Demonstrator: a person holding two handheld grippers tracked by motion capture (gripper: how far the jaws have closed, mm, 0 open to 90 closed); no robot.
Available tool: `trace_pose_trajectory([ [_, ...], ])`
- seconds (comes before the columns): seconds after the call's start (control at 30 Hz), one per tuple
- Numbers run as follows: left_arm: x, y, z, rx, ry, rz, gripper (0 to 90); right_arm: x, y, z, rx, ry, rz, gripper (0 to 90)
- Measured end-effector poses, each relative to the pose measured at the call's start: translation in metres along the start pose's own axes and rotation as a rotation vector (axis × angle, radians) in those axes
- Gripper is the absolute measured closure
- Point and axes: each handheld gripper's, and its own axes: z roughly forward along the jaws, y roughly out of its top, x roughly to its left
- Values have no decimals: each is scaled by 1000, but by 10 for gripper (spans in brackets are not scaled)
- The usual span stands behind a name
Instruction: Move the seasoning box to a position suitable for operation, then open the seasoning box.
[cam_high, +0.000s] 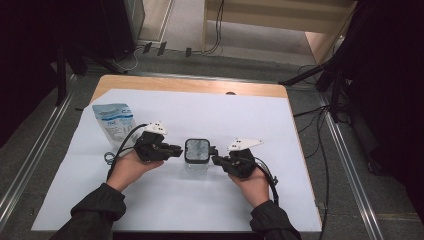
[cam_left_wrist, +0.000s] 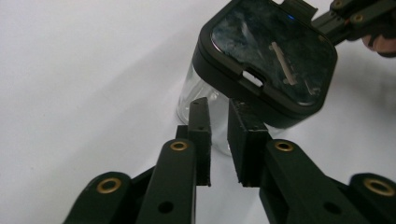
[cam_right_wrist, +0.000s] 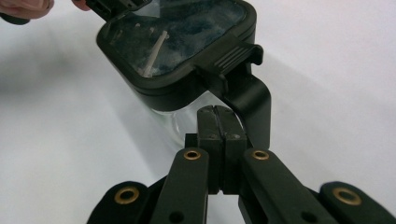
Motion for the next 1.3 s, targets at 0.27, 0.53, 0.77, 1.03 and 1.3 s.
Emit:
trace_pose_trajectory([
  [0.27,1,-3,-7,-31,-91,47,521,-12,0,-20,-28,13,31,900],
  [0.53,-1,-4,-5,-54,-99,155,355,-25,-1,-25,-42,0,65,900],
  [0.77,9,-3,1,-68,-163,91,205,-28,-1,-19,-36,6,73,900],
  [1.03,11,3,15,-18,-199,149,126,-30,-1,-13,-19,18,76,900],
  [1.3,9,6,27,-29,-184,187,136,-29,-2,-12,-17,20,84,900],
])
